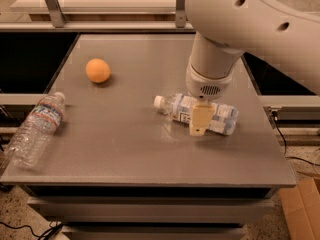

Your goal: Move blue plastic bottle near water bottle

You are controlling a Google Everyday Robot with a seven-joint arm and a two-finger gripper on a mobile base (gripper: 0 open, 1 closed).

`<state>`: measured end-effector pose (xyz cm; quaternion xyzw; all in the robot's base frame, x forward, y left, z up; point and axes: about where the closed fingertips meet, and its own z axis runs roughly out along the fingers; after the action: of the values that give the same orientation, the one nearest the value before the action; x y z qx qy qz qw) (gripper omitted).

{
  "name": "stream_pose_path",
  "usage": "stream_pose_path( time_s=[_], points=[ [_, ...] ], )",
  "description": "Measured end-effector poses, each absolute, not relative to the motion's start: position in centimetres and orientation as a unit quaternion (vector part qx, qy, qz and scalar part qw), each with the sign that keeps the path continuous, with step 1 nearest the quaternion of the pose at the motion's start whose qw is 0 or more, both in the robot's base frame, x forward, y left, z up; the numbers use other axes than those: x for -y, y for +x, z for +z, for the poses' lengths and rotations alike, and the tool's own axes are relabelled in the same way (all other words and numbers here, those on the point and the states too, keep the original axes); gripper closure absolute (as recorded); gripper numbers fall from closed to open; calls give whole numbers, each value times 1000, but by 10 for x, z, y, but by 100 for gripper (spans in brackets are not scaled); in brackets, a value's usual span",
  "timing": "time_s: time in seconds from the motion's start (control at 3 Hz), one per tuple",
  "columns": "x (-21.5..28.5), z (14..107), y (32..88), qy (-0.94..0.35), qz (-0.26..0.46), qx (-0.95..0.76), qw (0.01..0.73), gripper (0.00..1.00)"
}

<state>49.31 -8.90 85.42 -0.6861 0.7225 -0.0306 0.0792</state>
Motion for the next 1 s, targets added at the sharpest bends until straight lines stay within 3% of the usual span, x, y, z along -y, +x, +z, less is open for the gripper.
stream_pose_path(
  time_s=[1.0],
  points=[
    [61, 863, 487, -718, -12, -689, 96, 100]
  ],
)
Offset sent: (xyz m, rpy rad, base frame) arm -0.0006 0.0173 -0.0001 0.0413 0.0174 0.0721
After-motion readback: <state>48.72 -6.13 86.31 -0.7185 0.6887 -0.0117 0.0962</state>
